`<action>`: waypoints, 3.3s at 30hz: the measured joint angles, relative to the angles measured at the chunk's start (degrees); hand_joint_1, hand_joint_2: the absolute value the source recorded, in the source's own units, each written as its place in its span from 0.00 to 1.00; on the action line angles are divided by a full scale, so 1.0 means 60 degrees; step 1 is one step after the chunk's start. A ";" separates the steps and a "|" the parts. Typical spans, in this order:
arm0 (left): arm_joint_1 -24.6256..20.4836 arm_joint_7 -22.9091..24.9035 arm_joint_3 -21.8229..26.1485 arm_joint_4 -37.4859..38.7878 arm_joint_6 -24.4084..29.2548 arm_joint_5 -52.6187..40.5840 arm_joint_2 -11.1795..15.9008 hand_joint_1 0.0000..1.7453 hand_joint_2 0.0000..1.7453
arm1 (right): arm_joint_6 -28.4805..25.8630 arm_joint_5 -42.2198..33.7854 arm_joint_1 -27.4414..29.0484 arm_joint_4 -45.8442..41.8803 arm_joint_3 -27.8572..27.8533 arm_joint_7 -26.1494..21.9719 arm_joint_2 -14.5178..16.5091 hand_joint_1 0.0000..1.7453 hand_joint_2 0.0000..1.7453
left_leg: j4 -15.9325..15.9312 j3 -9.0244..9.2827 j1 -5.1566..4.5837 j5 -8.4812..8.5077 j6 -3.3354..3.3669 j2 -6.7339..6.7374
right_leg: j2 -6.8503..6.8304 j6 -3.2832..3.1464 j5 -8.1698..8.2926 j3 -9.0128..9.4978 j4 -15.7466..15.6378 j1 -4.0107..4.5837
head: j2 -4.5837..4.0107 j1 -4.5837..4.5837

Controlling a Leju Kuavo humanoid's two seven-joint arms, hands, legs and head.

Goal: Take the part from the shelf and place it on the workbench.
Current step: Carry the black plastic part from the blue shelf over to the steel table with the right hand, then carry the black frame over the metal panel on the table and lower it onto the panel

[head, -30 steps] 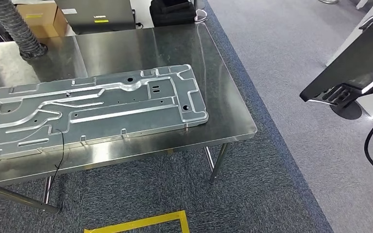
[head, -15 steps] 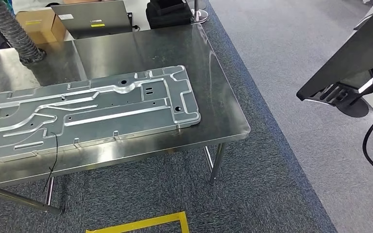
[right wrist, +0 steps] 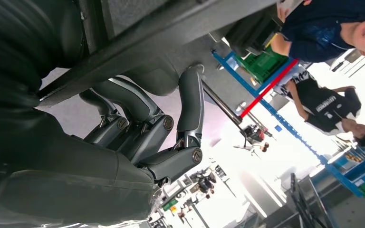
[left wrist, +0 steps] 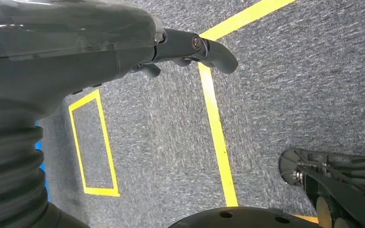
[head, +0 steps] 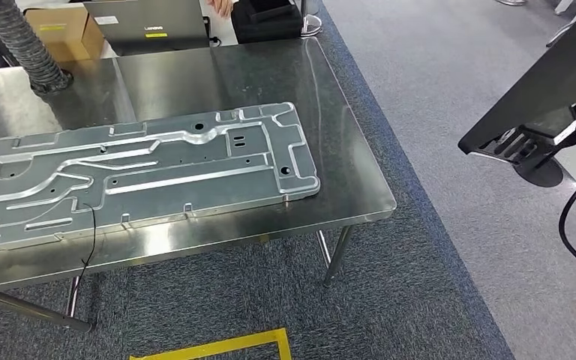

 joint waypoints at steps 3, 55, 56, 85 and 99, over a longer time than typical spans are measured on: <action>0.0000 -0.0003 0.0000 0.0001 0.0000 0.0000 0.0002 0.00 1.00 | -0.0002 -0.0002 -0.0025 0.0005 0.0004 -0.0001 -0.0003 1.00 1.00 | 0.0074 0.0010 0.0004 -0.0054 -0.0074 -0.0024 | 0.0001 0.0018 0.0756 0.0699 -0.1510 -0.0045 | 0.0000 0.0000; -0.0003 0.0008 -0.0004 0.0001 0.0004 0.0000 0.0005 0.00 1.00 | 0.0002 -0.0011 -0.0041 0.0070 0.0042 -0.0001 -0.0048 1.00 1.00 | 0.0119 -0.0012 -0.0052 -0.0093 -0.0086 -0.0002 | 0.0054 -0.0201 0.0901 0.1144 -0.2361 0.0093 | 0.0000 -0.0001; -0.0004 0.0008 -0.0004 0.0000 0.0004 0.0000 0.0000 0.00 1.00 | 0.0001 -0.0011 -0.0055 0.0070 0.0038 -0.0002 -0.0051 1.00 1.00 | 0.0074 -0.0002 -0.0032 -0.0066 -0.0040 0.0005 | 0.0046 -0.0155 0.0743 0.1054 -0.2148 0.0087 | 0.0000 0.0000; 0.0049 -0.0072 0.0073 -0.0022 0.0062 -0.0195 -0.0001 0.00 1.00 | -0.0210 -0.2871 0.7526 -0.7433 -0.1899 -0.1835 0.2299 1.00 1.00 | 0.0331 0.0177 0.0075 -0.0459 -0.0293 -0.0010 | 0.0076 -0.0100 0.0884 0.1182 -0.2342 -0.0056 | 0.0000 -0.0004; 0.0052 -0.0105 0.0073 -0.0019 0.0108 -0.0135 -0.0095 0.00 1.00 | -0.2268 -0.2212 1.0186 -0.8481 -0.1383 -0.3417 0.2983 1.00 1.00 | 0.0244 0.0181 -0.0059 -0.0347 -0.0166 0.0018 | -0.0004 -0.0457 0.0693 0.1440 -0.2420 0.0265 | 0.0000 -0.0005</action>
